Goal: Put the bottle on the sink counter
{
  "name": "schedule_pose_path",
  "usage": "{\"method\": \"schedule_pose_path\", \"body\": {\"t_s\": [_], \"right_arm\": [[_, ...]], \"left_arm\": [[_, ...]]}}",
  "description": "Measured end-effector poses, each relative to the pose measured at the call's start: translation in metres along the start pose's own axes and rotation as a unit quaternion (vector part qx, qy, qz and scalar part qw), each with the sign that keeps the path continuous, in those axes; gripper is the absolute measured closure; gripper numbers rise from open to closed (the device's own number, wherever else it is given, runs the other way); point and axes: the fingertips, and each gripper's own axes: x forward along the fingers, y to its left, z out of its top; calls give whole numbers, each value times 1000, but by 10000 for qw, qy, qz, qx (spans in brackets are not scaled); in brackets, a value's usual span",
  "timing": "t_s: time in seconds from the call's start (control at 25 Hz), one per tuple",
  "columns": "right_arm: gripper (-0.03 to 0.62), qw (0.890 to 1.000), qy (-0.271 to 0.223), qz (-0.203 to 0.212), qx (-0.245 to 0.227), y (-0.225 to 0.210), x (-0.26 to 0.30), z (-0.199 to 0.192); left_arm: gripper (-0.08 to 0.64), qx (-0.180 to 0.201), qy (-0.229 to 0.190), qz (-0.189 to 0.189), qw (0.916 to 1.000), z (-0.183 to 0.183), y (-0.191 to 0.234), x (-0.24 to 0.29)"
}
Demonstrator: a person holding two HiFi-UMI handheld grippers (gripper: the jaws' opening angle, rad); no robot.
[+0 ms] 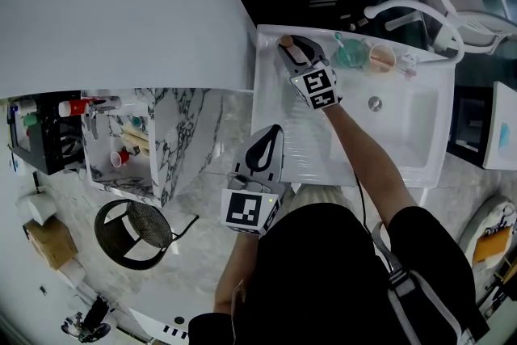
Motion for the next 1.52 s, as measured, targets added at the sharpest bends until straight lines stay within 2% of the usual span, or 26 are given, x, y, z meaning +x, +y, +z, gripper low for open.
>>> {"method": "schedule_pose_path", "body": {"t_s": [0.52, 0.88, 1.16, 1.52], "right_arm": [[445, 9995, 291, 37, -130, 1, -4, -8], [391, 9987, 438, -109, -220, 5, -18, -6], [393, 9990, 380, -62, -244, 9, -42, 1], [393, 9993, 263, -31, -271, 14, -99, 20]], "left_arm": [[542, 28, -19, 157, 9999, 1, -3, -8], [542, 46, -113, 273, 9996, 4, -9, -16], [543, 39, -225, 352, 9991, 9, -21, -25], [543, 47, -267, 246, 9993, 5, -54, -24]]}}
